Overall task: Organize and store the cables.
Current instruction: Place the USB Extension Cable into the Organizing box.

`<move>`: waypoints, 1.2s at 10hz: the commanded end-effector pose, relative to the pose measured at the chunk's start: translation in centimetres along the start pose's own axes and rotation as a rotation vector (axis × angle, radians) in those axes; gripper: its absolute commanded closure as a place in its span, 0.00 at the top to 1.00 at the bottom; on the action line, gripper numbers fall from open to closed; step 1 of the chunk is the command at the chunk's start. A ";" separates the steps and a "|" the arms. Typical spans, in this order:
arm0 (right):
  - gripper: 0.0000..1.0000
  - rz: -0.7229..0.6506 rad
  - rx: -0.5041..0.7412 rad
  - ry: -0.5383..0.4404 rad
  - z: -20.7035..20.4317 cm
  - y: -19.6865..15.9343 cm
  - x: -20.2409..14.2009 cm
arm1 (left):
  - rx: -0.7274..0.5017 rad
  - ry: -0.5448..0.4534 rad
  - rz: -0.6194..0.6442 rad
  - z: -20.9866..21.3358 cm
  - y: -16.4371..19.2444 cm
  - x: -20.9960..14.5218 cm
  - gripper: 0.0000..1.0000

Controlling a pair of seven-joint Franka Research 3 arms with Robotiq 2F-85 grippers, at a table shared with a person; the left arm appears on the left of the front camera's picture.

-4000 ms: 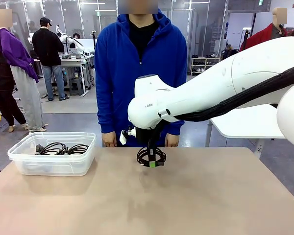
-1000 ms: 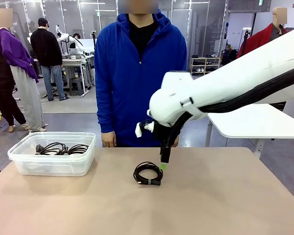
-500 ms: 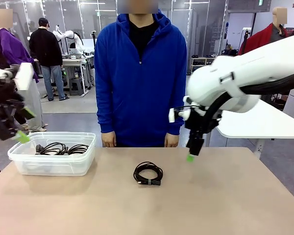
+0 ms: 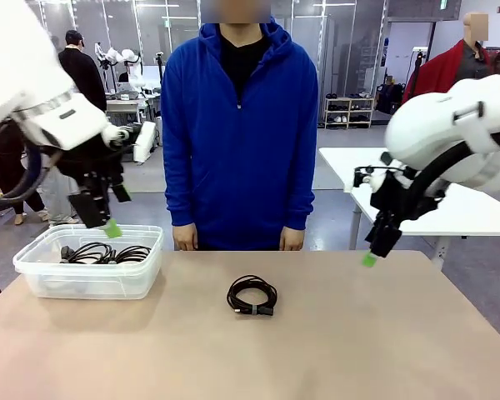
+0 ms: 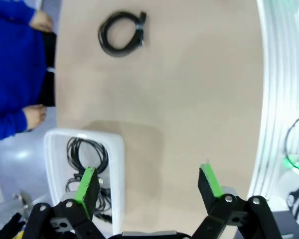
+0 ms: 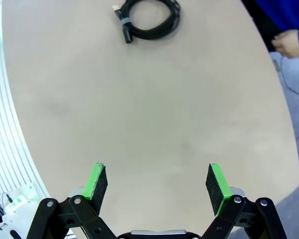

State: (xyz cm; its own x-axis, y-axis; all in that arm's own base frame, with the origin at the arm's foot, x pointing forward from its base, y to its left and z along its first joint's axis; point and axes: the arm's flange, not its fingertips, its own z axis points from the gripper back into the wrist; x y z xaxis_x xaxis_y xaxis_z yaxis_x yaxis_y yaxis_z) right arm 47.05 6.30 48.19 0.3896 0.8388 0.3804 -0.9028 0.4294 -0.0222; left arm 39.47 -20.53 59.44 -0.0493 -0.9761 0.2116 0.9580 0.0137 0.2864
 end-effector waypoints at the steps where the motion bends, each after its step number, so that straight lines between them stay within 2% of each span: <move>1: 1.00 -0.086 -0.069 -0.049 1.8 1.1 -2.1 | -0.022 0.031 -0.058 -1.4 0.9 2.7 1.00; 3: 1.00 -0.140 -0.116 -0.088 3.8 1.7 -4.5 | -0.046 0.062 -0.106 -4.9 0.4 6.5 1.00; 5: 1.00 -0.205 -0.152 -0.118 4.5 2.1 -6.9 | -0.059 0.052 -0.132 -7.5 0.4 8.8 1.00; 7: 1.00 -0.265 -0.168 -0.183 4.5 2.3 -8.6 | -0.079 0.046 -0.122 -8.6 0.3 9.3 1.00; 10: 1.00 -0.251 -0.191 -0.244 5.0 2.4 -9.7 | -0.113 0.036 -0.145 -10.0 0.1 9.0 1.00; 12: 1.00 -0.151 -0.165 -0.296 6.1 2.7 -11.5 | -0.123 0.020 -0.175 -10.6 0.1 8.7 1.00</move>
State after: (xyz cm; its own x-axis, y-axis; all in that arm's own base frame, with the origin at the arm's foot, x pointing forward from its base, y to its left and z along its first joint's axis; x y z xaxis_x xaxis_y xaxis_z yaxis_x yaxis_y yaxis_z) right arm 39.92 -3.25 50.01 0.5003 0.6301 0.5939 -0.7463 0.6616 -0.0733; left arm 41.97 -31.49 51.82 -0.1810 -0.9743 0.1339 0.9680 -0.1524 0.1994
